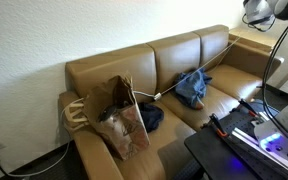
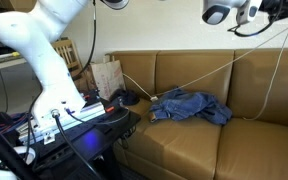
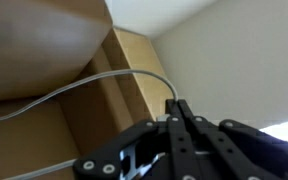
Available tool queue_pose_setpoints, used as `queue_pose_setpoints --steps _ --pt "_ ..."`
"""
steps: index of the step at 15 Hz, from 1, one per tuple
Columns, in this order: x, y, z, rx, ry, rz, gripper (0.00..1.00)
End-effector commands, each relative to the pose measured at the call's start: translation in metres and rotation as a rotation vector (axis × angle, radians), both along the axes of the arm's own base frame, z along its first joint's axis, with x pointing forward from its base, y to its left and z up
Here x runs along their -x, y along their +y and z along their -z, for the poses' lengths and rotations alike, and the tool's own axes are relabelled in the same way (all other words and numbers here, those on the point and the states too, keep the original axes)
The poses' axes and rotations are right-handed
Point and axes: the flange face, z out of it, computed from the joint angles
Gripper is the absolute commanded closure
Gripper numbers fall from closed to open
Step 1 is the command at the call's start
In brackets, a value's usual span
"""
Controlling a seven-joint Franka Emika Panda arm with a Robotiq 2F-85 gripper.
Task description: Move the charging cable from left to right
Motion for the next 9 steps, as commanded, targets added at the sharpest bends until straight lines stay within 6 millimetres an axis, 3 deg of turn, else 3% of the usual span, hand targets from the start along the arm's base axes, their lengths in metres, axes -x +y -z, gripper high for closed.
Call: queue_pose_setpoints --steps 1,4,8,9 --pt "0.005 0.026 0.081 -0.121 0.073 0.068 0.99" --pt "-0.018 0.057 0.133 -0.186 0.087 0.052 0.99" --pt "-0.050 0.091 0.164 -0.226 0.086 0.028 0.99" --pt "-0.052 0.096 0.168 -0.250 0.097 0.033 0.71"
